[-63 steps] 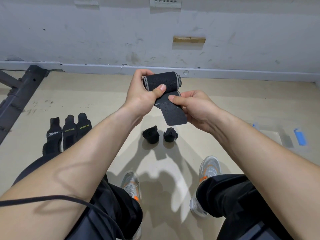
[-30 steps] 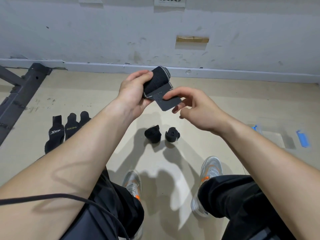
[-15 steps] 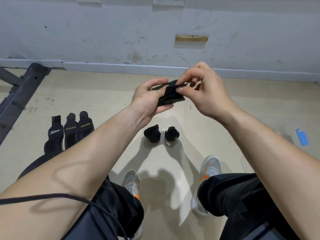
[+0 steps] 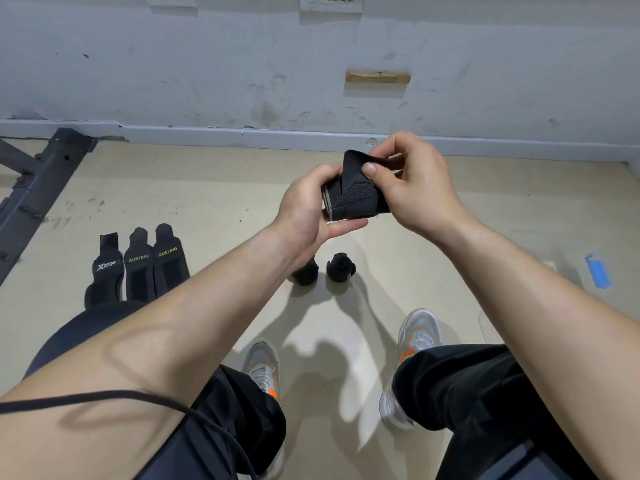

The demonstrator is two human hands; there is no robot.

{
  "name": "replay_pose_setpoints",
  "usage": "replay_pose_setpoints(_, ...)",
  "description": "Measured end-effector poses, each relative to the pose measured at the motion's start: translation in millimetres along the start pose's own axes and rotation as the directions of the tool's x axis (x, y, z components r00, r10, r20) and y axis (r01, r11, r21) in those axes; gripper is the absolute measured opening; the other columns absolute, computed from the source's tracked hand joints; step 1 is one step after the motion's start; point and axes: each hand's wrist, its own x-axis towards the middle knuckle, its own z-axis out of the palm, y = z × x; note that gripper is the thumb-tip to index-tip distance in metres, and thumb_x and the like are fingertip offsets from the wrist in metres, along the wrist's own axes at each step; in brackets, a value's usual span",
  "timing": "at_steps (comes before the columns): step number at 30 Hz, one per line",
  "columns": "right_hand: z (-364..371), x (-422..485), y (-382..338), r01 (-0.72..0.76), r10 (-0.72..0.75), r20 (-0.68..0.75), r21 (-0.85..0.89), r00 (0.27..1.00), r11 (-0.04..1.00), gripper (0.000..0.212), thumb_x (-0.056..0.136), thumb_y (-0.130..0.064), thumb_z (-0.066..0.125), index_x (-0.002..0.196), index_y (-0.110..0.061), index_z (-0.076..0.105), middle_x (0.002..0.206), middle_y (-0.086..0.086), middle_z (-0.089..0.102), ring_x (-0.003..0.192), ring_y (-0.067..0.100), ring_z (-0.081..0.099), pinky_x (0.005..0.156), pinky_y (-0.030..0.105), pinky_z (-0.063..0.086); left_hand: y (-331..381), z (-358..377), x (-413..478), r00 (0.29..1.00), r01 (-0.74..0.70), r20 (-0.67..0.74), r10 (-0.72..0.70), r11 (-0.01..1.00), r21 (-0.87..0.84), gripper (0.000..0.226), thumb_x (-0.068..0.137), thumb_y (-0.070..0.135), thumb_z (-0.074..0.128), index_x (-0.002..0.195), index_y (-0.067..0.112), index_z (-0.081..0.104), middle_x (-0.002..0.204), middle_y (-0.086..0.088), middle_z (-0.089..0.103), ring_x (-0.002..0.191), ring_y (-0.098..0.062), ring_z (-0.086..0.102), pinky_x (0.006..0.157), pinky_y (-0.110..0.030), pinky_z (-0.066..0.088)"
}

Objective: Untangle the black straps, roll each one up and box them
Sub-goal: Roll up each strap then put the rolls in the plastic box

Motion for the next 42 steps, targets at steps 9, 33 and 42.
replay_pose_setpoints(9,2.2,-0.3,-2.0,-0.14,0.14,-0.024,-0.007,0.99,0.99,0.02,0.086,-0.023,0.075,0.073,-0.031,0.063,0.083,-0.011,0.068,0.081,0.014,0.067,0.067,0.022,0.047,-11.8,-3.8,1.7,0.983,-0.183,0.039,0.179,0.959,0.218,0.025,0.097,0.016,0.068,0.12,0.006,0.067,0.104,-0.009,0.07,0.091,-0.021,0.075,0.074,-0.033,0.062)
replay_pose_setpoints(33,17.1,-4.0,12.0,-0.44,0.446,0.075,0.373,0.892,0.817,0.023,0.087,-0.019,0.078,0.081,-0.019,0.056,0.062,-0.005,0.048,0.054,0.011,0.048,0.054,0.025,0.04,-18.0,-1.2,4.8,0.974,-0.221,0.013,0.228,0.929,0.297,0.011,0.093,0.012,0.071,0.092,0.019,0.062,0.093,0.002,0.064,0.082,-0.018,0.068,0.067,-0.044,0.064)
replay_pose_setpoints(42,14.3,-12.3,1.8,-0.049,0.049,0.132,0.003,0.99,0.999,0.025,0.085,-0.016,0.06,0.092,-0.039,0.066,0.112,-0.007,0.053,0.105,0.011,0.053,0.089,0.024,0.044,-0.9,-14.5,13.7,0.979,0.016,-0.201,-0.024,0.999,-0.042,0.005,0.098,0.016,0.066,0.103,0.015,0.065,0.11,-0.012,0.071,0.092,-0.03,0.074,0.067,-0.043,0.064)
